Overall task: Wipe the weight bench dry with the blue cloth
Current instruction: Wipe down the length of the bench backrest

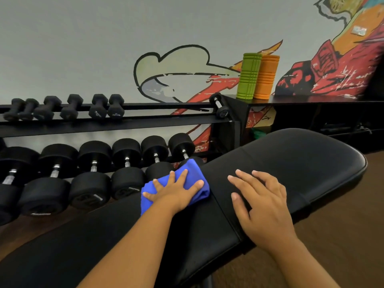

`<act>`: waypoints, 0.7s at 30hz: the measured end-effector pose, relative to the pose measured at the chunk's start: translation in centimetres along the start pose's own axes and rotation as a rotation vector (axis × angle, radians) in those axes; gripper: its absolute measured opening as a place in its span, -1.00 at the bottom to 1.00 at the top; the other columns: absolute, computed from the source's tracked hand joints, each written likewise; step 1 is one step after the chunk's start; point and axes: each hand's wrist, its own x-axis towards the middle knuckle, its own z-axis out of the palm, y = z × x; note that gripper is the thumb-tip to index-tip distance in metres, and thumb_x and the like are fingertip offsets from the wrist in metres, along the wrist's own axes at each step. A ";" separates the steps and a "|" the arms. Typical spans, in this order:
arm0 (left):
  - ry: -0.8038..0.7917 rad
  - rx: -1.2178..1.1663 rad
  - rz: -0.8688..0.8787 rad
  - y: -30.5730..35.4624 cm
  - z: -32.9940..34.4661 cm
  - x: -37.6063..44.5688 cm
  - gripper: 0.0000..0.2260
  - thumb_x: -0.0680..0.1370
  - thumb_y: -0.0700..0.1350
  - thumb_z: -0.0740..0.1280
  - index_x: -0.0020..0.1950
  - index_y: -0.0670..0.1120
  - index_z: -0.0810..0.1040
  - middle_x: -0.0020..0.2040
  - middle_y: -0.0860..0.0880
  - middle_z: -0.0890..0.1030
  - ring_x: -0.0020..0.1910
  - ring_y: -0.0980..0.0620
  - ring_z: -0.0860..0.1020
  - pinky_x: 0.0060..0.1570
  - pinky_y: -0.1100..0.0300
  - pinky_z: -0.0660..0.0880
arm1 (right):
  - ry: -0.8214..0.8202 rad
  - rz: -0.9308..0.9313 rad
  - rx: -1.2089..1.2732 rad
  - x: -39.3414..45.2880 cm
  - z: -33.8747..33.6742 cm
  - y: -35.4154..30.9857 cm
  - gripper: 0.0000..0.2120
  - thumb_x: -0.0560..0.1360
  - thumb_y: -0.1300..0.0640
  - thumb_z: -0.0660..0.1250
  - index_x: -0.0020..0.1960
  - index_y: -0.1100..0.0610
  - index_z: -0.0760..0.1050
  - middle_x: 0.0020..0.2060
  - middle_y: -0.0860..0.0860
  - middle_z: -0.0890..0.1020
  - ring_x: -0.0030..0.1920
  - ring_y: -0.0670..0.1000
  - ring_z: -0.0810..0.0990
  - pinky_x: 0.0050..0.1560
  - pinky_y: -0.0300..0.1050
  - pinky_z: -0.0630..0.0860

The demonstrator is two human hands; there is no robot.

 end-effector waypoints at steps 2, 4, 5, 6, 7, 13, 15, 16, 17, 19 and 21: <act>-0.002 0.018 0.043 -0.4 0.3 -0.6 -0.31 0.39 0.54 -0.07 0.46 0.41 -0.20 0.55 0.20 -0.23 0.52 -0.24 -0.24 0.34 -0.45 -0.20 | 0.010 0.027 0.019 0.0 0.1 -0.1 -0.59 0.54 -0.11 0.12 0.33 -0.06 0.48 0.33 -0.10 0.50 0.37 0.00 0.33 0.25 -0.06 0.21; -0.004 0.056 0.117 -0.9 0.9 -2.0 -0.34 0.41 0.52 -0.05 0.44 0.43 -0.23 0.54 0.20 -0.28 0.52 -0.24 -0.27 0.35 -0.44 -0.20 | 0.028 0.045 0.035 0.1 0.1 -0.2 -0.57 0.54 -0.13 0.11 0.35 -0.06 0.45 0.38 -0.07 0.45 0.40 0.02 0.29 0.28 -0.06 0.19; -0.001 0.087 0.169 -1.0 1.5 -3.0 -0.34 0.41 0.51 -0.04 0.43 0.44 -0.25 0.54 0.20 -0.30 0.52 -0.23 -0.28 0.35 -0.43 -0.20 | 0.037 0.047 0.047 0.1 0.2 -0.2 -0.56 0.54 -0.13 0.10 0.36 -0.05 0.43 0.40 -0.06 0.42 0.41 0.02 0.27 0.30 -0.06 0.17; 0.005 0.114 0.232 -0.9 2.1 -4.3 -0.35 0.41 0.51 -0.04 0.42 0.45 -0.26 0.53 0.21 -0.32 0.51 -0.23 -0.31 0.35 -0.42 -0.22 | 0.045 0.048 0.064 0.1 0.2 -0.1 -0.55 0.54 -0.13 0.09 0.37 -0.05 0.42 0.42 -0.05 0.39 0.42 0.02 0.25 0.31 -0.08 0.13; 0.012 0.132 0.294 -0.7 2.7 -5.5 -0.35 0.42 0.50 -0.03 0.41 0.47 -0.27 0.52 0.22 -0.33 0.50 -0.22 -0.34 0.36 -0.41 -0.25 | 0.053 0.047 0.083 0.1 0.3 -0.1 -0.55 0.55 -0.13 0.08 0.38 -0.05 0.41 0.43 -0.04 0.37 0.43 0.01 0.24 0.32 -0.11 0.10; 0.025 0.069 0.307 1.0 2.0 -3.6 -0.36 0.42 0.50 -0.02 0.42 0.47 -0.21 0.53 0.24 -0.28 0.51 -0.20 -0.32 0.35 -0.42 -0.27 | 0.152 0.039 0.146 0.0 0.5 -0.1 -0.53 0.52 -0.10 0.09 0.38 0.01 0.39 0.45 0.05 0.32 0.38 0.10 0.25 0.33 -0.09 0.10; 0.032 0.045 0.231 1.4 1.4 -1.5 -0.35 0.41 0.51 -0.03 0.44 0.44 -0.19 0.55 0.22 -0.24 0.52 -0.22 -0.28 0.34 -0.44 -0.23 | 0.187 0.034 0.177 0.0 0.5 -0.2 -0.53 0.52 -0.09 0.09 0.39 0.01 0.36 0.44 0.08 0.32 0.37 0.12 0.26 0.33 -0.07 0.13; 0.034 0.029 0.184 1.6 1.1 -0.8 -0.34 0.41 0.51 -0.04 0.45 0.42 -0.18 0.55 0.22 -0.22 0.52 -0.22 -0.27 0.34 -0.44 -0.22 | 0.212 0.034 0.209 0.0 0.6 -0.1 -0.53 0.52 -0.08 0.09 0.39 0.02 0.34 0.44 0.09 0.32 0.36 0.15 0.27 0.34 -0.07 0.14; 0.036 0.008 0.129 1.8 0.9 -0.3 -0.33 0.41 0.52 -0.06 0.47 0.40 -0.18 0.56 0.20 -0.20 0.52 -0.24 -0.26 0.33 -0.45 -0.21 | 0.250 0.034 0.252 0.0 0.6 0.0 -0.52 0.52 -0.07 0.09 0.40 0.06 0.33 0.43 0.11 0.33 0.35 0.17 0.30 0.34 -0.07 0.16; 0.034 -0.025 0.018 2.0 0.5 0.2 -0.31 0.41 0.52 -0.07 0.49 0.37 -0.17 0.57 0.17 -0.18 0.52 -0.27 -0.25 0.32 -0.47 -0.20 | 0.353 0.026 0.348 -0.2 0.8 0.3 -0.51 0.52 -0.02 0.11 0.39 0.14 0.32 0.40 0.16 0.36 0.34 0.16 0.33 0.35 -0.03 0.23; 0.023 -0.024 -0.009 2.0 0.3 0.1 -0.31 0.41 0.52 -0.08 0.48 0.37 -0.20 0.56 0.16 -0.22 0.51 -0.29 -0.26 0.30 -0.48 -0.20 | 0.436 0.004 0.437 -0.4 1.0 0.5 -0.51 0.53 0.00 0.13 0.40 0.17 0.29 0.38 0.20 0.37 0.34 0.14 0.34 0.27 0.18 0.34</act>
